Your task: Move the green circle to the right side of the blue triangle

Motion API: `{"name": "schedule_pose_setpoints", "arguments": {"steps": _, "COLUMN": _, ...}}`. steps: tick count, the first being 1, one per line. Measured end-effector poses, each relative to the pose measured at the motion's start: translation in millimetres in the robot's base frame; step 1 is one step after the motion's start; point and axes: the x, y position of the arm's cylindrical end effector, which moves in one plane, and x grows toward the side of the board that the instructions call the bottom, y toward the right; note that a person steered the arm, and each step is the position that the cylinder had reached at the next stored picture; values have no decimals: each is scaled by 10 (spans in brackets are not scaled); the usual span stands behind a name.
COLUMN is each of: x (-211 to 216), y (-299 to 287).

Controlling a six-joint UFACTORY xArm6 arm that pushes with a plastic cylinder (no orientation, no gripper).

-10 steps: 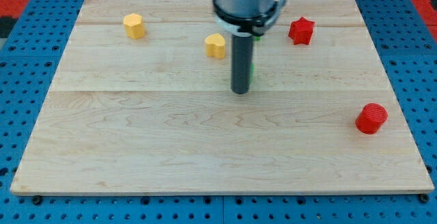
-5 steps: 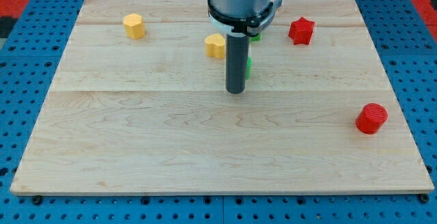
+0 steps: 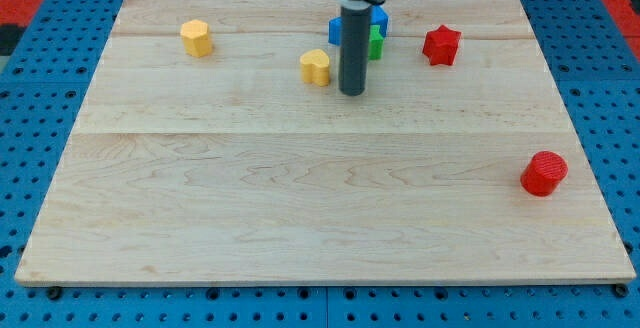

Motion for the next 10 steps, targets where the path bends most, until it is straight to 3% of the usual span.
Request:
{"name": "schedule_pose_setpoints", "arguments": {"steps": 2, "x": -507, "y": 354}}
{"name": "schedule_pose_setpoints", "arguments": {"steps": 3, "x": -492, "y": 608}}
{"name": "schedule_pose_setpoints", "arguments": {"steps": 5, "x": -39, "y": 90}}
{"name": "schedule_pose_setpoints", "arguments": {"steps": 6, "x": -69, "y": -317}}
{"name": "schedule_pose_setpoints", "arguments": {"steps": 8, "x": -458, "y": -65}}
{"name": "schedule_pose_setpoints", "arguments": {"steps": 10, "x": -300, "y": -4}}
